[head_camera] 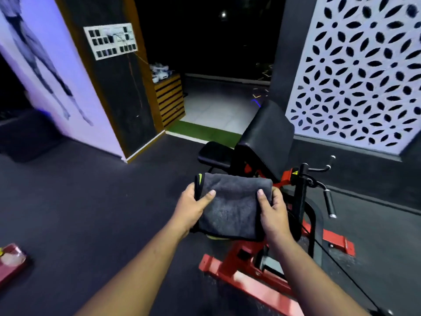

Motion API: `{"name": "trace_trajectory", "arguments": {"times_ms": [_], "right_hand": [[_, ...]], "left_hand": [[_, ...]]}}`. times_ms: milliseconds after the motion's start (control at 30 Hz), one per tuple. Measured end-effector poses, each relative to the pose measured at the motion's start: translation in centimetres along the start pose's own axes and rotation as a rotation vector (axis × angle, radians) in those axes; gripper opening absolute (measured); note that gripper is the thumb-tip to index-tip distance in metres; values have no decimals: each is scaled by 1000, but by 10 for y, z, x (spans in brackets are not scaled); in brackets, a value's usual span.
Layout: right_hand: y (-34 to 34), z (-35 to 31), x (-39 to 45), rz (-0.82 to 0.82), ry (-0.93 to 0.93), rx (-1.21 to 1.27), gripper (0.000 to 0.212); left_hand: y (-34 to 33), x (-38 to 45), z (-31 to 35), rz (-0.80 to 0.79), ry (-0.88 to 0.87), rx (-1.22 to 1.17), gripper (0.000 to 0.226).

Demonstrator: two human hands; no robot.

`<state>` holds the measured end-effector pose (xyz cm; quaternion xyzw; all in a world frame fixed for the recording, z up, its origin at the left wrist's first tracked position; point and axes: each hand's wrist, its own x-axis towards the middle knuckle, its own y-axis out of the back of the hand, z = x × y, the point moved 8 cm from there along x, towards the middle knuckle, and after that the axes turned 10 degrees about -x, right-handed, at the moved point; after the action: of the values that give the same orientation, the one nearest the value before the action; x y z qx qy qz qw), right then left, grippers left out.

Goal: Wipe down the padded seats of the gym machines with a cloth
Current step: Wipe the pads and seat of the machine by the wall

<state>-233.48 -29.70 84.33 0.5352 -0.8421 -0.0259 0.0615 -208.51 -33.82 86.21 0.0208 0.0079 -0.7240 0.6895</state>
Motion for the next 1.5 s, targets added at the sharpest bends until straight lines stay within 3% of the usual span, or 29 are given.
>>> {"name": "trace_trajectory", "arguments": {"times_ms": [200,333,433,567,667,733,767,833,900,933,1000,1133,1500], "right_hand": [[-7,5,100,281,11,-87,23],[-15,16,177,332,-41,-190,32],[-19,19,233,332,-93,-381,39],[-18,10,304,407,-46,-590,33],[-21,1,349,546,-14,-701,26],[-35,7,375,649,-38,-877,35],[-51,16,385,615,-71,-948,47],[-95,54,408,357,-225,-1036,75],[-138,100,418,58,-405,-1111,94],[-148,114,419,10,-457,-1138,95],[-154,121,433,60,-528,-1178,89],[-154,122,462,75,-602,-1245,80],[-134,132,569,114,-621,-1145,74]], "left_hand": [[-27,128,8,-137,-58,83,25],[-44,209,0,-170,-29,132,24],[-57,267,-3,-205,-10,200,37],[-85,348,-10,-256,11,215,46],[-116,410,-23,-294,15,205,52],[-140,452,-33,-322,30,206,54],[-149,469,-39,-341,42,230,53],[-163,504,-62,-414,119,315,50],[-168,535,-94,-479,194,363,66],[-169,546,-105,-508,214,370,80],[-177,570,-122,-618,229,364,85],[-197,607,-124,-752,182,363,61],[-269,685,-105,-826,145,276,63]]}}
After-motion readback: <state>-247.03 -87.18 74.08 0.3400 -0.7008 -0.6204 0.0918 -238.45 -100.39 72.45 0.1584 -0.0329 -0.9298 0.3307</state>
